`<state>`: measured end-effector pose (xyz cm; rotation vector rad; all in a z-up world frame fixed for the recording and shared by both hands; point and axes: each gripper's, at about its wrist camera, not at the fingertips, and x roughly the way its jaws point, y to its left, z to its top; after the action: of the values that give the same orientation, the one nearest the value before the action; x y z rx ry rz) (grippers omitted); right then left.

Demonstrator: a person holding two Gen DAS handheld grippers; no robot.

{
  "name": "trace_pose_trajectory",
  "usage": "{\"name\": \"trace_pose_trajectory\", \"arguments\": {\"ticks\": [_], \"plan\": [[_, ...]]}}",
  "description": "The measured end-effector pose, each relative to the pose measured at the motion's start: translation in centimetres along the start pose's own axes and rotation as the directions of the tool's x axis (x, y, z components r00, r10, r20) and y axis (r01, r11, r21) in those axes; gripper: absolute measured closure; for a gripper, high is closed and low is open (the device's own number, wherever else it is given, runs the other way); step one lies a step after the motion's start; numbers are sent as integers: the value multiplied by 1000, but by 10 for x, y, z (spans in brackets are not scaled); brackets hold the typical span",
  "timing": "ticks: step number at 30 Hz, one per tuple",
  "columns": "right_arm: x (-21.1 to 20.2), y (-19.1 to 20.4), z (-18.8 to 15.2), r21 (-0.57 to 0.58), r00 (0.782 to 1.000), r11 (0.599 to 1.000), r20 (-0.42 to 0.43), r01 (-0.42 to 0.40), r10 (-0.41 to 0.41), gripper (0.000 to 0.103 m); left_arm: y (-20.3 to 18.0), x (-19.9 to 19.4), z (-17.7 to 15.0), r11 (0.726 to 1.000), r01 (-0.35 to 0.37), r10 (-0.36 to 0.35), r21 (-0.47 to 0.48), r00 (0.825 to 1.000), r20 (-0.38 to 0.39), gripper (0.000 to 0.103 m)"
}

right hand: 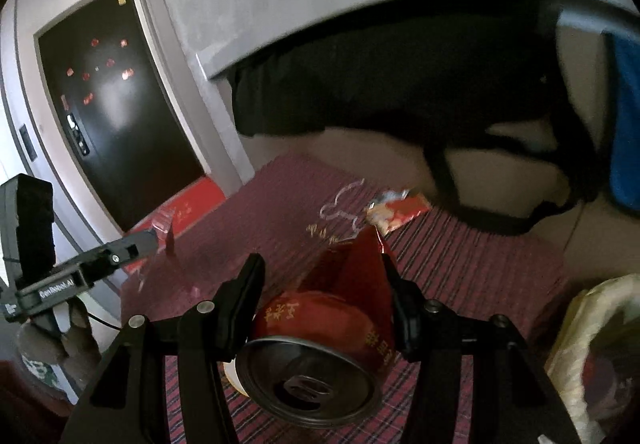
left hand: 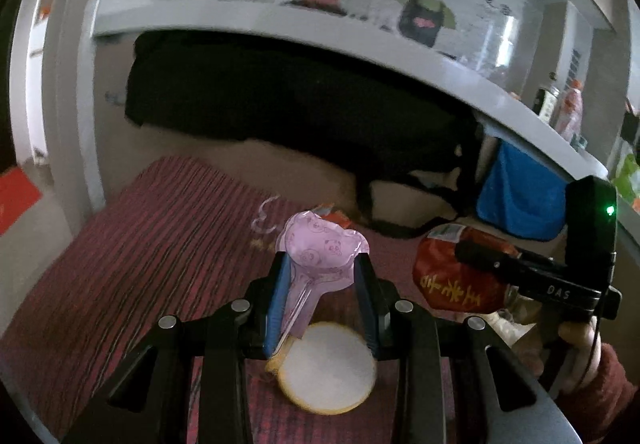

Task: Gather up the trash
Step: 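Carry the pink spoon with the left tool while the right tool carries the red can to the bin, then open the left tool over the bin while the right tool drops the can into it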

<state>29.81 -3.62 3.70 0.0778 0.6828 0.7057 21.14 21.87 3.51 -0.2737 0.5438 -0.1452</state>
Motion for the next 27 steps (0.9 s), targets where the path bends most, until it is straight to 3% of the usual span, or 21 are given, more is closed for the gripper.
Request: {"name": "trace_pose_trajectory", "arguments": {"ticks": [7,15,20,27], "plan": [[-62,-17,10,-38,992,996,99,82,-78,51,-75,-6,17,994,65,-71,89,995,68,69],[-145,-67,-1,-13,958,974,186,226,-219,51,-170,12,19,972,182,-196,151,977,88,69],[-185,-112,-18,49,930,952,203,302,-306,51,-226,40,9,956,228,-242,185,968,61,69],[-216,-163,-47,131,906,924,189,359,-378,51,-276,75,-14,941,273,-280,199,960,5,69]]}}
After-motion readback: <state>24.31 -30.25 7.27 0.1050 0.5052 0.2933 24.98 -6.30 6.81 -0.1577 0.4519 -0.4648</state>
